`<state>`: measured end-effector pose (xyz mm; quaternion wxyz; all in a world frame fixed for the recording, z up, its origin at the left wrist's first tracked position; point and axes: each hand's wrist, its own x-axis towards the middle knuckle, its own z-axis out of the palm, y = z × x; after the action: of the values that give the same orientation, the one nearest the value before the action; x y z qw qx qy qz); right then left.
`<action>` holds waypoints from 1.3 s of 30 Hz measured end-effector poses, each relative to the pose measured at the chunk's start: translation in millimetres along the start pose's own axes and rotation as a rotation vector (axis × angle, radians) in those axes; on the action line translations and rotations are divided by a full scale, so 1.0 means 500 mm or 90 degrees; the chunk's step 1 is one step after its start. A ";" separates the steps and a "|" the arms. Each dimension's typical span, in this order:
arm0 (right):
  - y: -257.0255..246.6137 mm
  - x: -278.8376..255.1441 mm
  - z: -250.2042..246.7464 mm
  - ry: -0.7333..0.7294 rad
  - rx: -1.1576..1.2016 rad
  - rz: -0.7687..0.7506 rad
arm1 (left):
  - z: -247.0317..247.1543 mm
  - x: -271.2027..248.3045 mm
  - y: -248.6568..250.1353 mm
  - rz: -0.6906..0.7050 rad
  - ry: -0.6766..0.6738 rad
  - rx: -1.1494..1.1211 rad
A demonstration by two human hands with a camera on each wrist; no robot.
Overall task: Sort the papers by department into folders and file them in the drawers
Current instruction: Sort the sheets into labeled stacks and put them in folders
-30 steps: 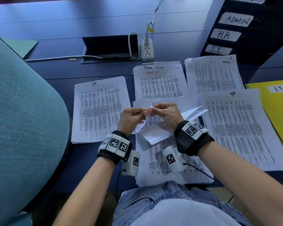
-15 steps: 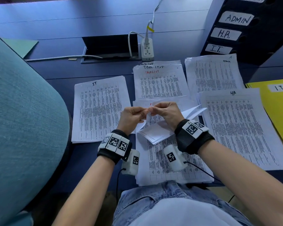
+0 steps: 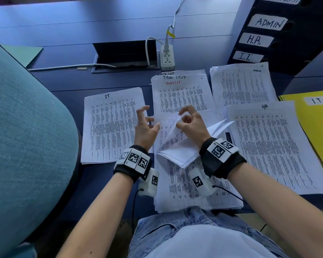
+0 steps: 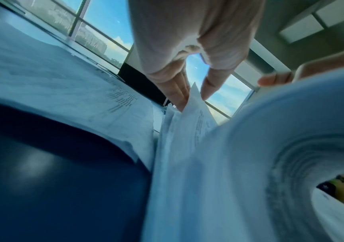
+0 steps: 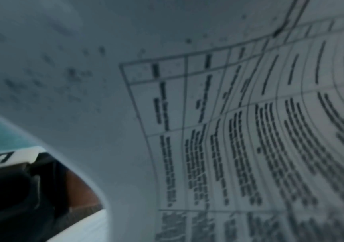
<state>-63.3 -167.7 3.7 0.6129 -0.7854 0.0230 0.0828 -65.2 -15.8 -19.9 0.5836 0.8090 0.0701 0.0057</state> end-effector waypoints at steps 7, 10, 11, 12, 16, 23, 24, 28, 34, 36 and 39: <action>-0.044 0.006 -0.043 -0.176 -0.368 -0.138 | -0.009 -0.003 0.007 -0.026 -0.285 0.106; -0.058 0.019 -0.063 -0.231 -0.494 -0.110 | -0.007 -0.003 0.010 -0.120 -0.274 0.021; -0.060 0.022 -0.071 -0.255 -0.534 -0.095 | -0.007 -0.006 0.014 -0.130 -0.287 0.012; -0.062 0.022 -0.078 -0.272 -0.567 -0.092 | -0.008 -0.008 0.014 -0.128 -0.301 0.004; -0.041 0.019 -0.096 -0.233 -0.698 -0.151 | -0.013 0.000 -0.014 -0.106 -0.286 0.018; -0.001 -0.049 -0.052 -0.260 -0.625 -0.337 | -0.010 -0.010 0.007 -0.147 -0.237 -0.113; 0.000 -0.057 -0.047 -0.274 -0.641 -0.336 | -0.010 -0.013 0.010 -0.139 -0.230 -0.144; 0.013 -0.055 -0.041 -0.231 -0.590 -0.330 | -0.009 -0.010 -0.003 -0.137 -0.197 -0.150; 0.020 -0.019 -0.041 -0.071 -0.706 -0.274 | -0.017 -0.019 0.003 -0.136 -0.233 -0.099; 0.022 -0.022 -0.037 -0.031 -0.781 -0.274 | -0.020 -0.024 0.003 -0.178 -0.243 -0.121; 0.033 -0.037 -0.032 -0.057 -0.812 -0.240 | -0.026 -0.033 0.001 -0.197 -0.272 -0.148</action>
<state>-82.2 -188.4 -5.6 0.0326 -0.9805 -0.1937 0.0042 -82.8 -5.8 -14.1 0.6681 0.6989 0.0669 -0.2463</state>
